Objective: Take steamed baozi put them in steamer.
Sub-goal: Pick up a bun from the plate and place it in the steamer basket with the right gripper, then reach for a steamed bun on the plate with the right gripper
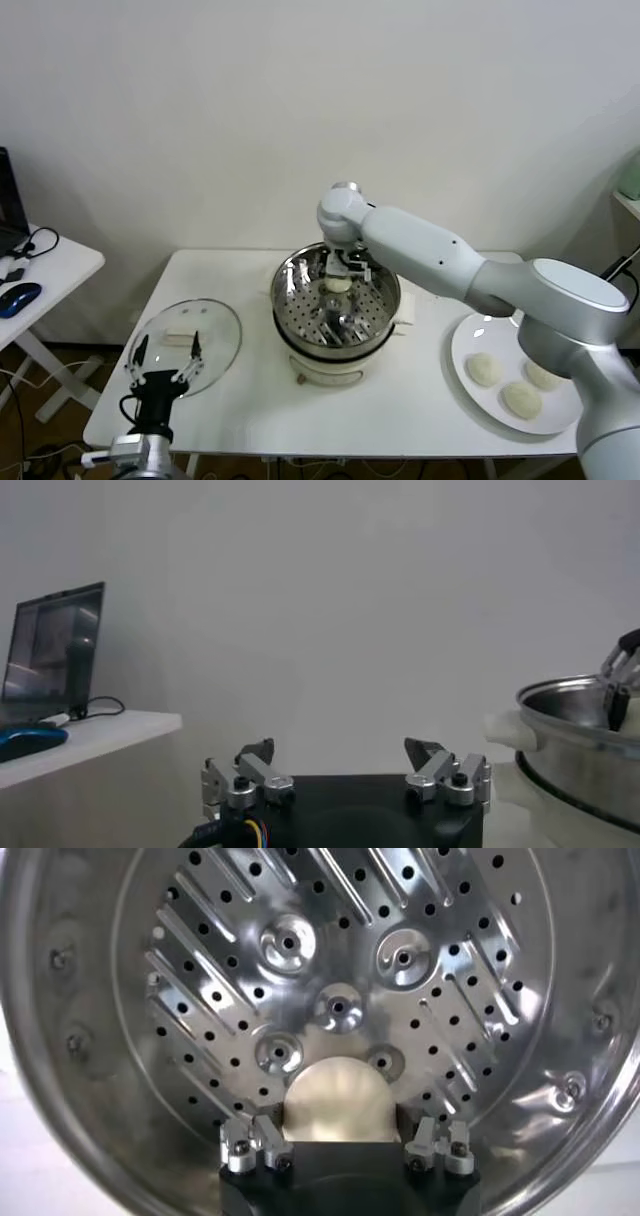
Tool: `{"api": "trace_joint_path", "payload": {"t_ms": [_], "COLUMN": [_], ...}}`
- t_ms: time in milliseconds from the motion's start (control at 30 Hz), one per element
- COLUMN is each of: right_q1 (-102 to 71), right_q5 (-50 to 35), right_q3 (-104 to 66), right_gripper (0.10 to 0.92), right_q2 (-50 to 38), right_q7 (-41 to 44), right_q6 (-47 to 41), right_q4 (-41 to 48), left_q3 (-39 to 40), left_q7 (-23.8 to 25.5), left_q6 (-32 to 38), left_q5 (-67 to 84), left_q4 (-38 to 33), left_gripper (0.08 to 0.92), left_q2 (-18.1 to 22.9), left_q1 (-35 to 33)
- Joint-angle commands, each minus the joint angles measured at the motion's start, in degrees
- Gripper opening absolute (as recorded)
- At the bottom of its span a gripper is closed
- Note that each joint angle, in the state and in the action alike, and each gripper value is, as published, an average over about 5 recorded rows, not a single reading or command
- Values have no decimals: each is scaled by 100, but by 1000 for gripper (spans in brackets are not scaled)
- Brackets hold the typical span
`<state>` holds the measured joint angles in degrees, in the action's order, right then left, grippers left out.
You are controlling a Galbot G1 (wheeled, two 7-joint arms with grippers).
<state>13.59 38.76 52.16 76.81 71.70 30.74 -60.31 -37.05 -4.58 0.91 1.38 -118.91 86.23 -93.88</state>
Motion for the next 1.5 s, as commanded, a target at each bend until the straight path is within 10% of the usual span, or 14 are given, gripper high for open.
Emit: {"api": "trace_joint_path", "payload": {"t_ms": [33,567,967,1500], "right_q1": [-81,750,2534,-591], "right_q5": [131,-910,-5956,-4512], "right_q3": [-8,80,1537,-207], "right_gripper": [759,823,823,823], "right_q2": [80,-725,-3239,-5250], "right_q7": [-8,264,256,268], "right_q6": [37,-105,-3067,-3150], "right_q4": [64,-791,-1386,-1412], "left_q3": [-1,19,435,564], "left_q7": [89,75,12,-49], "left_q6": [16,14,424,379], "left_q5": [-12,-68,-122,-333], "left_q4": [-2,58,219,74], "left_gripper": [823,823,823,823], "left_q2": [1,-12,-416,-346], "left_q1": [-13,51,50,-72]}}
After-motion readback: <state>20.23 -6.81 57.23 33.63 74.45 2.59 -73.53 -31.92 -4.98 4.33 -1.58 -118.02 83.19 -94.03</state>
